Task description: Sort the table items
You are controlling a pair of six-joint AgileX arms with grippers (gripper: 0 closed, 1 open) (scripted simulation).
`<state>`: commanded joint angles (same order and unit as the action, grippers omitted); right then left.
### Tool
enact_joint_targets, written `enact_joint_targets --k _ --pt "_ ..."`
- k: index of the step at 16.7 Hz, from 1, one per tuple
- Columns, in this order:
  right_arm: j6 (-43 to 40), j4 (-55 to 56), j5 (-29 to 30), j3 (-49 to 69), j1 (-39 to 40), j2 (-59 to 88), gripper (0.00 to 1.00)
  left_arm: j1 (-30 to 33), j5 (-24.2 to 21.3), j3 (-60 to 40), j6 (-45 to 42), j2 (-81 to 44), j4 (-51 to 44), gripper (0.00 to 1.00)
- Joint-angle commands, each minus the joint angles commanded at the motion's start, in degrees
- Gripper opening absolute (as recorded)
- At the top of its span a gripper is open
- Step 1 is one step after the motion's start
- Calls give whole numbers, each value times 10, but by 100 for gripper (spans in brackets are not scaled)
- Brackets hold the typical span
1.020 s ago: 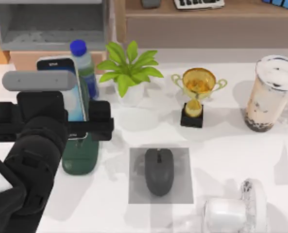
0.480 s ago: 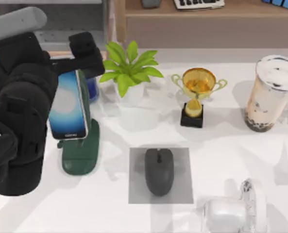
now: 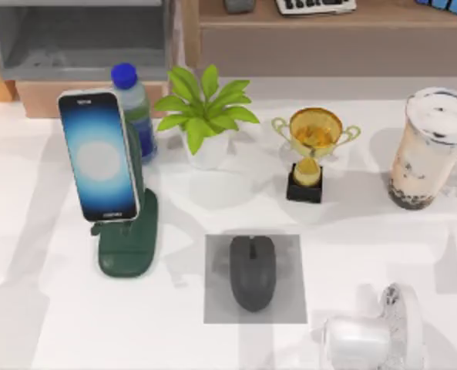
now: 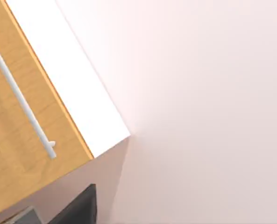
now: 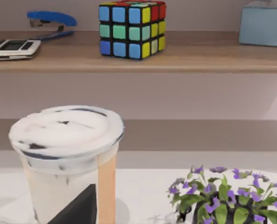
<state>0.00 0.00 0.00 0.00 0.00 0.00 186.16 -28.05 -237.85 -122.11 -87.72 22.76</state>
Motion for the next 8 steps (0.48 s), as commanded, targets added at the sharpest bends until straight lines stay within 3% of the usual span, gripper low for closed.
enact_joint_targets --k 8 --pt "0 0 0 0 0 0 100 -465 117 625 375 233 -48 100"
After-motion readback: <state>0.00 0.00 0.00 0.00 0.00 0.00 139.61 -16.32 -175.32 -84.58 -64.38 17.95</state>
